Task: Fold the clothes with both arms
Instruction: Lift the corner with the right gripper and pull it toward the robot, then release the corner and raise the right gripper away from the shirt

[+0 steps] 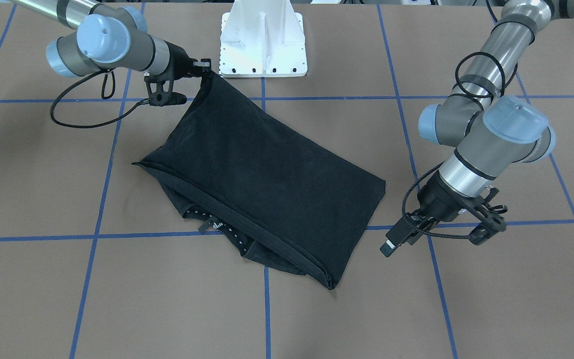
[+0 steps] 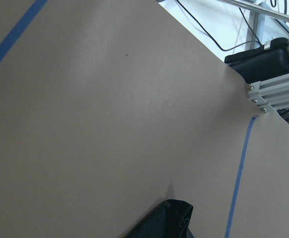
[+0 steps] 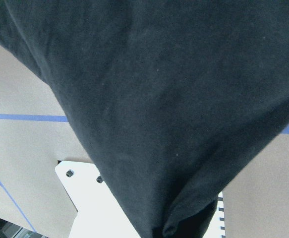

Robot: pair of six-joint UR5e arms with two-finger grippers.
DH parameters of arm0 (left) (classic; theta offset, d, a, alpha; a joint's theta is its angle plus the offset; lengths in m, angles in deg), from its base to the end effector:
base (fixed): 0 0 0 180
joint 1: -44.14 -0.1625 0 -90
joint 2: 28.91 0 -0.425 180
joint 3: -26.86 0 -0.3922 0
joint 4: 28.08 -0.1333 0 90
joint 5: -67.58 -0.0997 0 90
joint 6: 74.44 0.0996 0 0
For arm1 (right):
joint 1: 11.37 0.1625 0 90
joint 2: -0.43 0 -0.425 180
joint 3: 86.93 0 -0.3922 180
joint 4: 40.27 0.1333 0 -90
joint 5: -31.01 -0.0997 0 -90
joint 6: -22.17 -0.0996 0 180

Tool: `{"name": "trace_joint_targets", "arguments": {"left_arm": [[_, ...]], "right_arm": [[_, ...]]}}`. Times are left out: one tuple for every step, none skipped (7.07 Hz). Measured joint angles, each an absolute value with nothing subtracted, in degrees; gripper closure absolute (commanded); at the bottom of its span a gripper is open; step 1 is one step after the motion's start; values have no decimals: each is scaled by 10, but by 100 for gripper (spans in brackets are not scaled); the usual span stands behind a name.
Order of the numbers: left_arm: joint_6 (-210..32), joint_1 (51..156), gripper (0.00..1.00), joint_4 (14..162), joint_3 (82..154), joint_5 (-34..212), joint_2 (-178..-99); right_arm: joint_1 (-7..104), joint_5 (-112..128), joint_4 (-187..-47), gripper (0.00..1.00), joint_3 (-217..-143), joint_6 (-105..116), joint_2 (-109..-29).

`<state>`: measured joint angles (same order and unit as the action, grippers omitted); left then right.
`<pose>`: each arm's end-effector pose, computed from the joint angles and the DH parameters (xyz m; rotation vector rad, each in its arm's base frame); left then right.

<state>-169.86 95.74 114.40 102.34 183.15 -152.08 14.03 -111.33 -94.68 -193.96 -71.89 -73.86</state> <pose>0.3773 -0.6214 0.3275 0.1238 1.2904 -0.5784 -0.4629 -0.2801 0.2893 -0.5730 -1.2158 -0.1096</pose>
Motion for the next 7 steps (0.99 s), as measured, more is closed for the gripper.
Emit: {"name": "trace_joint_targets", "arguments": {"left_arm": [[-1698, 955, 0, 1143, 1026, 1829, -1518], [-1699, 955, 0, 1143, 1028, 1828, -1517], [-1699, 955, 0, 1143, 1028, 1828, -1517], [-1699, 955, 0, 1143, 1029, 1827, -1516], [-1699, 955, 0, 1143, 1029, 1827, -1516], [-1699, 956, 0, 1143, 1029, 1827, -1516], [-1698, 956, 0, 1143, 1029, 1827, -1516]], "right_arm": [[134, -1113, -947, 100, -1940, -720, -738], [130, -1113, -946, 100, -1941, -720, -736], [127, -1116, -946, 68, -1941, -720, -736], [126, -1127, -946, 38, -1941, -721, -735], [126, -1142, -946, 0, -1944, -727, -735], [128, -1151, -945, 0, -1952, -741, -736], [131, -1154, -945, 0, -1959, -752, -737]]}}
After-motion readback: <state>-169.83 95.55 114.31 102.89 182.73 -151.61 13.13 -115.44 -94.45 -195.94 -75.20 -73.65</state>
